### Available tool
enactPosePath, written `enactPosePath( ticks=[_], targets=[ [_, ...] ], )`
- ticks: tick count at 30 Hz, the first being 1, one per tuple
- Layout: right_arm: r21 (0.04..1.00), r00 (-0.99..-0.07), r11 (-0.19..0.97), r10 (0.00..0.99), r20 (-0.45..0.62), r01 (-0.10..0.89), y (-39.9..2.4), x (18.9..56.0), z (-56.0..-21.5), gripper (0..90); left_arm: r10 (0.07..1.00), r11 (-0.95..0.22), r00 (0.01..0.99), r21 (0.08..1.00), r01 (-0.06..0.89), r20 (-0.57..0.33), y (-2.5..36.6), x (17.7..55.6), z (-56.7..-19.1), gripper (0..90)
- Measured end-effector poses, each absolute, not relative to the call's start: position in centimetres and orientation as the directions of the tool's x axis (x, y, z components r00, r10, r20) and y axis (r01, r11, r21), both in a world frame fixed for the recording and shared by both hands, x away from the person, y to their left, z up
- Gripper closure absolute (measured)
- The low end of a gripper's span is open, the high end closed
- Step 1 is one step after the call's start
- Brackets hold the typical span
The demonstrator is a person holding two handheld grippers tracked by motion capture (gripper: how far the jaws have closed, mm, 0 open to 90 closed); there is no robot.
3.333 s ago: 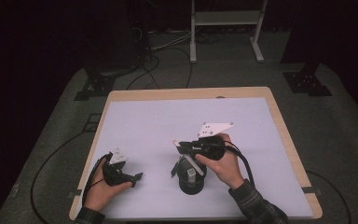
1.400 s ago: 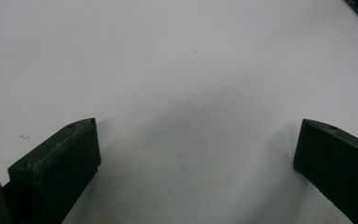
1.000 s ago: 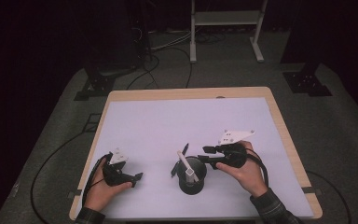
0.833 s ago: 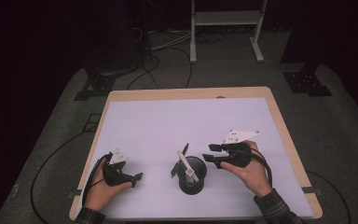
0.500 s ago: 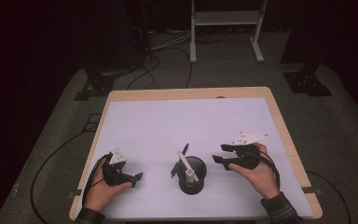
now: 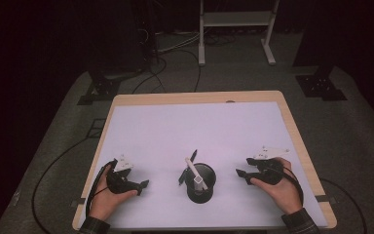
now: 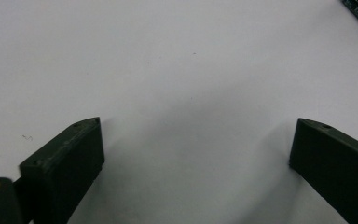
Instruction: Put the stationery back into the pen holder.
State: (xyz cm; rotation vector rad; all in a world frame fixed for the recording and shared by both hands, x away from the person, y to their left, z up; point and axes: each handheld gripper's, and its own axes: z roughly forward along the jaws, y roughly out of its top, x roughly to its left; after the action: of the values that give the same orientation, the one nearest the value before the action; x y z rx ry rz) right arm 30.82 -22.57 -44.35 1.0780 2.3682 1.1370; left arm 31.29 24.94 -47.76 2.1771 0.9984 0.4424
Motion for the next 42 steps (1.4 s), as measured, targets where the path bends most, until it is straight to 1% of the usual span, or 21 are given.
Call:
enactPosePath(
  ticks=[2,4,7,9,15,17,23,27,35,36,42],
  targets=[
    [0.758,-0.665,0.405,0.745,0.052,0.512,-23.0,30.7,-44.8,37.2,0.765,-0.462,0.644,0.713,0.527,0.020,25.0,31.2,-47.6,7.8],
    [0.751,-0.659,0.415,0.751,0.036,0.514,-23.4,30.5,-45.2,37.0,0.765,-0.463,0.643,0.714,0.526,0.022,25.1,31.2,-47.5,11.5],
    [0.746,-0.644,0.422,0.765,0.011,0.515,-23.8,30.2,-45.9,36.9,0.766,-0.458,0.643,0.712,0.532,0.013,25.2,31.2,-47.3,19.6],
    [0.738,-0.637,0.424,0.771,0.009,0.524,-24.1,30.1,-46.4,36.5,0.766,-0.455,0.643,0.711,0.536,0.004,25.2,31.2,-47.2,22.3],
    [0.724,-0.636,0.439,0.772,-0.002,0.532,-24.4,29.9,-47.2,34.5,0.767,-0.452,0.641,0.707,0.544,-0.003,25.1,31.2,-46.7,27.4],
    [0.714,-0.638,0.440,0.770,0.012,0.545,-24.4,30.0,-47.5,33.2,0.764,-0.455,0.645,0.706,0.542,-0.002,25.0,31.1,-46.6,28.9],
    [0.735,-0.635,0.424,0.772,0.012,0.529,-24.5,29.6,-48.0,31.0,0.759,-0.466,0.651,0.705,0.534,0.009,24.8,31.1,-46.2,32.0],
    [0.752,-0.634,0.413,0.773,0.009,0.514,-24.6,29.4,-48.3,30.7,0.756,-0.472,0.655,0.709,0.524,0.019,24.5,31.2,-45.9,33.6],
    [0.753,-0.634,0.412,0.773,0.009,0.513,-24.6,29.4,-48.3,30.4,0.762,-0.458,0.647,0.711,0.533,0.006,23.8,31.5,-45.2,37.4],
    [0.753,-0.634,0.412,0.773,0.009,0.513,-24.6,29.4,-48.3,30.4,0.765,-0.450,0.644,0.713,0.538,-0.004,23.6,31.5,-45.1,39.7],
    [0.752,-0.634,0.414,0.773,0.008,0.513,-24.6,29.4,-48.3,30.4,0.760,-0.448,0.650,0.713,0.540,-0.015,22.7,32.0,-44.3,44.1]
  ],
)
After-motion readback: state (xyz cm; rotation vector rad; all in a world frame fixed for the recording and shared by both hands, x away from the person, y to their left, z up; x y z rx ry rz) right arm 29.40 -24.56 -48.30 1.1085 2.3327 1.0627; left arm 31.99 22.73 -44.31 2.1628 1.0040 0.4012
